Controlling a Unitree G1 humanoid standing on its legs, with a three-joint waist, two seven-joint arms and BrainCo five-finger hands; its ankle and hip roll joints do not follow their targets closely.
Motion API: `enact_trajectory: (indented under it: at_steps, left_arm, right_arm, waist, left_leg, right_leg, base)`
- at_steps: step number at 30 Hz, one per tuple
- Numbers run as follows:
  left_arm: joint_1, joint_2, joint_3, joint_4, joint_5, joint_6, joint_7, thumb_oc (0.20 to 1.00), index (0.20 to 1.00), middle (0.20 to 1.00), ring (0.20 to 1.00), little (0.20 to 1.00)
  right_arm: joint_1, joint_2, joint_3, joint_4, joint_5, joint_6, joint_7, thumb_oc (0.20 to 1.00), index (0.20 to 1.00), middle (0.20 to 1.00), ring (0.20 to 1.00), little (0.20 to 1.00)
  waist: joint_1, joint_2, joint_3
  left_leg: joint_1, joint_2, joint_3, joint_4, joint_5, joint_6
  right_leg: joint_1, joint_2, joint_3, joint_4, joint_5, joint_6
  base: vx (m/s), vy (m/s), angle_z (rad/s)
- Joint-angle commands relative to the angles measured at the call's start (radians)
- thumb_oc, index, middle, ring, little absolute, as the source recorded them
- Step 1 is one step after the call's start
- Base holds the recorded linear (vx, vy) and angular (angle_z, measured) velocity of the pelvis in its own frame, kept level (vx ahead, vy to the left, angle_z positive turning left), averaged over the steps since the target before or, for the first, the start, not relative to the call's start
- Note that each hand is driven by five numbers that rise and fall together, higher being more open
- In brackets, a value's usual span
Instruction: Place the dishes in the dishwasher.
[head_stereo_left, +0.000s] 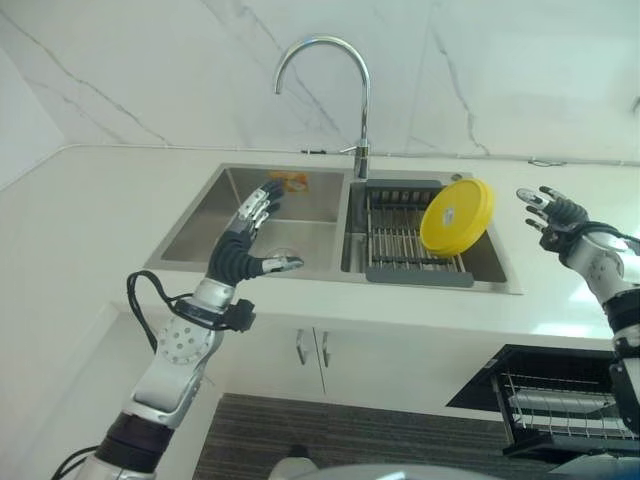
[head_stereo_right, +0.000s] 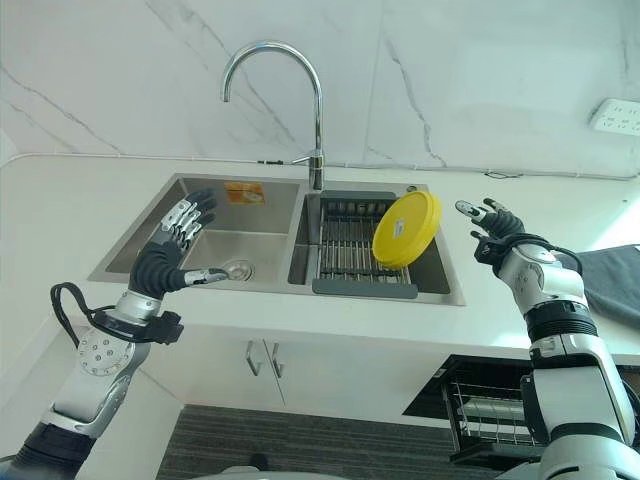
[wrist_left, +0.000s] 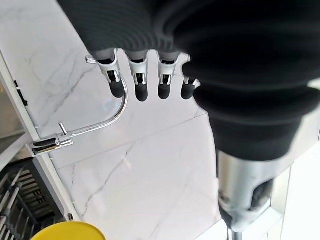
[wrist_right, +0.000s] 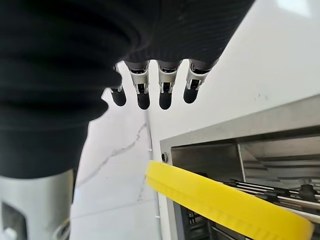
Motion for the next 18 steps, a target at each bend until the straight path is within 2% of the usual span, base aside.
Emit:
enact_trajectory:
  at_steps: [1, 18]
  left_arm:
    - [-0.049, 0.041, -0.024, -0.022, -0.029, -0.052, 0.024, 1.000, 1.000, 1.000, 1.000, 1.000]
    - [-0.045, 0.061, -0.015, -0.034, -0.033, -0.026, 0.033, 1.000, 1.000, 1.000, 1.000, 1.000]
  right_arm:
    - [-0.161, -0.068, 0.056, 0.023, 0.021, -0.028, 0.013, 1.000, 1.000, 1.000, 1.000, 1.000]
    - [-0.194, -0.054, 0.069, 0.144, 0.005, -0.014, 0.069, 1.000, 1.000, 1.000, 1.000, 1.000]
  waist:
    - [0.038, -0.007, 0.010]
    - [0.053, 0.006, 0.022]
  left_leg:
    - [0.075, 0.041, 0.011, 0.001, -0.118, -0.043]
    - [0.074, 0.036, -0.004, 0.001, -0.114, -0.043]
  right_leg:
    - [-0.036, 0.011, -0.069, 0.006, -0.031, -0.072]
    - [-0.029, 0.009, -0.078, 0.006, -0.035, -0.074]
  base:
    - [0.05, -0.010, 0.00]
    - [0.02, -0.003, 0.04]
